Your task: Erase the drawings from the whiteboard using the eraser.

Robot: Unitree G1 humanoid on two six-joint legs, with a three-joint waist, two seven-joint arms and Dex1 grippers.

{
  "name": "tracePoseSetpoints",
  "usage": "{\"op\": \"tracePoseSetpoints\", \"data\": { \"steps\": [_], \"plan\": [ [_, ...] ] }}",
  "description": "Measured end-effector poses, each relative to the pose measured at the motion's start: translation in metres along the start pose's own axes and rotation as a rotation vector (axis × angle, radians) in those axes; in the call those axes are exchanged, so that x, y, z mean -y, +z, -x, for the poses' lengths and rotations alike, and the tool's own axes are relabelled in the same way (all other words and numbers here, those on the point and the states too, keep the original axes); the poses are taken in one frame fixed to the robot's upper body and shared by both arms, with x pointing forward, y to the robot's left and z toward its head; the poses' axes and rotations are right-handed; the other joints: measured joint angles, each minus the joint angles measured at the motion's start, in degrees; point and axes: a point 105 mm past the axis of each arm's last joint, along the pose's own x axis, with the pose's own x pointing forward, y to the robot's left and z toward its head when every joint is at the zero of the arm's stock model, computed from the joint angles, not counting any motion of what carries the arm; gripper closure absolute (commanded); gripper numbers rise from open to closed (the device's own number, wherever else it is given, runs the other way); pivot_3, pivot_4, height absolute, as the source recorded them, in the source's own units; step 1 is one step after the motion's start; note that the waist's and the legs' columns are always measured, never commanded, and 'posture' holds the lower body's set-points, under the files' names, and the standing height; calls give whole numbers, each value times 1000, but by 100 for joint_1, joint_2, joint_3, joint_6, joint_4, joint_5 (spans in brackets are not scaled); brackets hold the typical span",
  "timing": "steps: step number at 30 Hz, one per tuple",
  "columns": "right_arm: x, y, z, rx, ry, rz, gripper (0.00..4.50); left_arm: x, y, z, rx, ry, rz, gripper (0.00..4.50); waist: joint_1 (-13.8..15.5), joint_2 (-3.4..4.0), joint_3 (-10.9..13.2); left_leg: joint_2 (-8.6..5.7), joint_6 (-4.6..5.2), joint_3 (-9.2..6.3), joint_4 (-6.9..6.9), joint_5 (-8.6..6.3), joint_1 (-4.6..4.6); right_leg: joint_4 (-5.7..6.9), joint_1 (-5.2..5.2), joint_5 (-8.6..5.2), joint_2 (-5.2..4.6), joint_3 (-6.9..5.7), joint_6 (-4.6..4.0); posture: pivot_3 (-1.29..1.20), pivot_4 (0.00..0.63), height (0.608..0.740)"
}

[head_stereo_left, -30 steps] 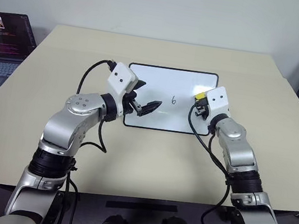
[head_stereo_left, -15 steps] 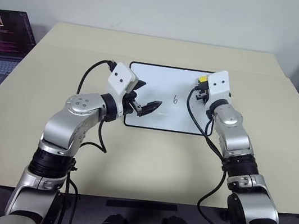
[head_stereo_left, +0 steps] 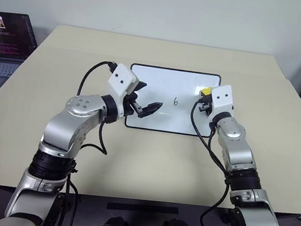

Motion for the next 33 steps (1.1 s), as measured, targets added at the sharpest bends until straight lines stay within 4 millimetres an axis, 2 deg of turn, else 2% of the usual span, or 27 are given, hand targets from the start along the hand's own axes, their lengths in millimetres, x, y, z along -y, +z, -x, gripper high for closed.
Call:
{"op": "tracePoseSetpoints", "data": {
  "steps": [6,11,14,18,22,25,29,33],
  "plan": [
    [-1,6,2,14,18,-29,3173,-2,-2,2,-8,5,-4,0,-1,1,2,0,0,0,-3,0,-5,-1,-7,0,1,2,0,0,150,740],
    [-10,25,16,104,97,-30,3173,-18,-10,18,-44,66,-3,0,-10,7,5,5,-3,-1,-8,1,-53,-12,-55,-6,1,1,2,0,150,740],
    [-22,41,27,187,151,12,3173,-26,-19,28,-79,100,8,0,8,6,5,2,-22,-1,-1,11,-109,-11,-104,-5,-5,-2,2,0,150,740],
    [-45,39,33,209,220,90,3173,-28,-23,30,-100,108,11,0,68,6,5,-2,-21,-2,-2,10,-109,-16,-102,-5,-7,-4,2,0,150,740],
    [-60,30,28,180,249,129,3173,-25,-26,28,-116,94,4,0,90,6,5,-2,-8,-3,0,3,-106,-12,-100,-5,-7,-5,1,0,150,740],
    [-62,27,19,158,242,152,3173,-21,-24,24,-119,66,-3,0,87,6,5,-4,-24,0,0,12,-107,-11,-101,-5,-7,-4,1,0,150,740],
    [-65,36,5,167,229,170,3173,-16,-24,19,-125,34,-10,0,77,6,5,-1,-26,-1,-2,13,-106,-11,-102,-5,-5,-4,1,0,150,740],
    [-65,25,-2,126,229,183,3174,-13,-28,17,-144,20,-16,0,87,6,5,-4,-25,0,-1,13,-107,-14,-101,-5,-6,-4,1,0,150,740]
  ]
}}
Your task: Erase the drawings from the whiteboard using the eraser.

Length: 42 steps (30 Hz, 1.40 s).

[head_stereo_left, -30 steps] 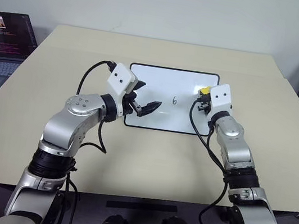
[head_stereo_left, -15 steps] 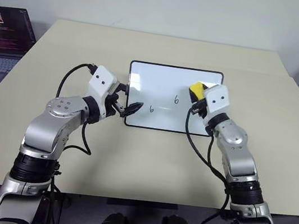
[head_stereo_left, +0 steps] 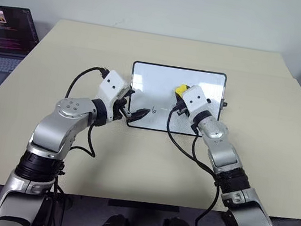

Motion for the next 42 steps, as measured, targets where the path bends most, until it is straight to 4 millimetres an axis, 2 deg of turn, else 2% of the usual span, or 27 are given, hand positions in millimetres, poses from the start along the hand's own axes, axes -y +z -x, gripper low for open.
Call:
{"op": "tracePoseSetpoints", "data": {
  "steps": [5,9,13,22,25,29,34,36,42],
  "plan": [
    [-4,-6,1,-23,23,-4,3174,2,0,-1,-1,-9,1,0,1,-2,-3,1,3,-1,5,-1,11,11,8,0,0,0,0,0,150,740],
    [-12,-22,12,-62,53,-35,3174,3,0,-2,3,-11,4,0,2,-7,-9,0,21,-1,11,-11,29,21,24,1,0,1,0,0,150,740],
    [-16,-32,17,-99,77,-35,3174,3,0,-2,4,-11,4,0,0,-7,-8,-2,26,-3,4,-14,118,17,112,0,3,0,0,0,150,740],
    [-19,-29,15,-95,81,15,3174,4,0,-2,3,-13,9,0,-14,-7,-8,5,25,-1,9,-9,115,25,103,3,31,9,-4,0,150,740],
    [-13,-23,9,-78,42,18,3174,5,-1,-2,0,-16,12,0,-16,-6,-6,5,24,0,9,-9,111,26,98,4,30,10,-5,0,150,740],
    [13,-14,3,-60,-70,16,3174,8,-8,0,-14,-22,25,0,-2,-5,-5,6,23,-3,1,-10,105,21,91,4,27,7,-6,0,150,740],
    [15,-13,3,-54,-80,17,3174,11,-24,3,-52,-23,52,0,-11,-6,-5,10,21,0,-7,-13,98,0,88,1,10,7,-6,0,150,740],
    [10,-17,7,-62,-50,19,3174,12,-30,6,-68,-22,62,0,-6,-6,-6,9,23,-2,-5,-14,99,0,91,1,8,5,-5,0,150,740],
    [-26,-27,16,-79,100,30,3174,10,-32,8,-72,-13,63,0,-14,-6,-6,8,23,-1,-2,-14,108,16,96,2,11,5,-6,0,150,740]
  ]
}}
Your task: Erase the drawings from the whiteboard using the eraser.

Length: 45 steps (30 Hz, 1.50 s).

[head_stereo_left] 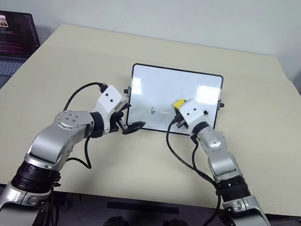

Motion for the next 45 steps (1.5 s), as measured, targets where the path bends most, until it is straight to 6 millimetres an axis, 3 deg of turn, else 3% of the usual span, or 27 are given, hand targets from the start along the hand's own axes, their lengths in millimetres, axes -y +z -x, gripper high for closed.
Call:
{"op": "tracePoseSetpoints", "data": {
  "steps": [5,8,12,14,20,24,32,39,41,45],
  "plan": [
    [4,2,0,8,-38,-5,3174,0,0,0,1,3,-1,0,7,0,0,-2,0,-2,2,1,-1,3,-1,0,0,-1,0,0,150,740],
    [22,2,3,24,-106,-32,3174,-3,1,1,5,15,0,0,15,1,2,-3,-1,-3,1,1,-5,0,-4,0,0,-2,0,0,150,740],
    [34,27,13,134,-107,-13,3174,-9,-5,7,-1,55,27,0,1,3,3,3,-2,-3,-8,-1,-18,-19,-15,-4,0,-2,3,0,150,740],
    [29,34,18,172,-70,13,3174,-10,-8,8,-11,60,36,0,6,3,3,3,-5,-4,-9,-3,-23,-25,-16,-7,-1,-3,6,0,150,740],
    [-19,37,25,210,113,146,3174,-13,-17,11,-52,71,61,0,10,2,4,0,-3,-3,-5,-7,-26,-26,-17,-8,-3,-4,8,0,150,740],
    [-36,42,24,237,156,252,3174,-18,-21,15,-75,89,52,0,11,2,4,0,-4,-4,-5,-7,-25,-23,-17,-8,-2,-4,8,0,150,740],
    [-35,52,2,242,135,335,3174,-22,-29,17,-102,113,64,0,12,2,5,-1,-6,-5,-5,-6,-26,-24,-19,-8,-3,-4,6,0,150,740],
    [-41,54,-7,239,149,305,3174,-19,-32,18,-107,113,63,0,15,2,5,-3,-6,-5,-5,-6,-27,-26,-19,-8,-8,-4,6,0,150,740],
    [-37,53,-6,237,140,270,3174,-17,-33,19,-108,110,61,0,15,2,5,-3,-6,-6,-6,-6,-27,-26,-19,-8,-8,-4,6,0,150,740],
    [-25,38,19,233,121,146,3174,-16,-44,24,-118,135,64,0,35,2,4,-3,-7,-13,-6,-8,-35,-37,-18,-8,-14,-4,7,0,150,740]
  ]
}}
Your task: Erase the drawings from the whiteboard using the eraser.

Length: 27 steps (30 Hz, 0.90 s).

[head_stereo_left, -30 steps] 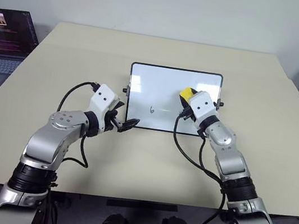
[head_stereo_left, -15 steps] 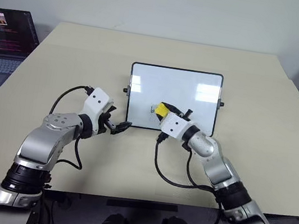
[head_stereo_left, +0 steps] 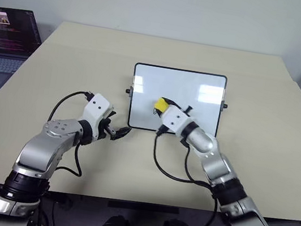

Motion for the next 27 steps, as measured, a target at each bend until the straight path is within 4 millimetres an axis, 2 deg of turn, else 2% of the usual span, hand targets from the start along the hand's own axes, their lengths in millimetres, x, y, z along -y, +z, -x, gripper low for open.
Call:
{"op": "tracePoseSetpoints", "data": {
  "steps": [2,6,13,17,21,24,27],
  "plan": [
    [-6,-10,15,-26,23,-34,3174,-1,-5,2,-4,9,3,0,0,1,1,-1,1,0,2,-1,-4,1,-2,0,-1,-1,0,0,150,740],
    [-24,-12,34,-31,96,-57,3174,-1,-3,1,18,21,-2,0,-8,0,0,-1,2,0,2,-1,0,9,-2,0,0,-4,0,0,150,740],
    [-43,-16,51,-58,134,-119,3174,1,11,-2,105,22,-28,0,1,-1,0,-1,2,4,4,-1,6,12,3,0,2,-5,1,0,150,740],
    [-55,-19,58,-81,147,-148,3174,1,13,-3,116,21,-34,0,-8,-1,0,-1,2,5,4,-1,7,13,3,0,2,-5,1,0,150,740],
    [-45,-17,50,-77,98,-81,3174,-1,12,-3,114,21,-31,0,-15,-1,0,-1,2,6,7,-1,12,20,3,0,4,-5,1,0,150,740],
    [-29,-6,29,-39,55,-3,3174,-3,16,-5,119,8,-38,0,-15,-1,0,-2,1,6,7,0,19,24,8,0,7,-5,0,0,150,740],
    [-22,-1,8,-22,42,56,3174,-3,21,-6,124,-11,-53,0,-15,-1,0,-2,0,6,6,1,20,23,8,0,9,-4,-1,0,150,740]
  ]
}}
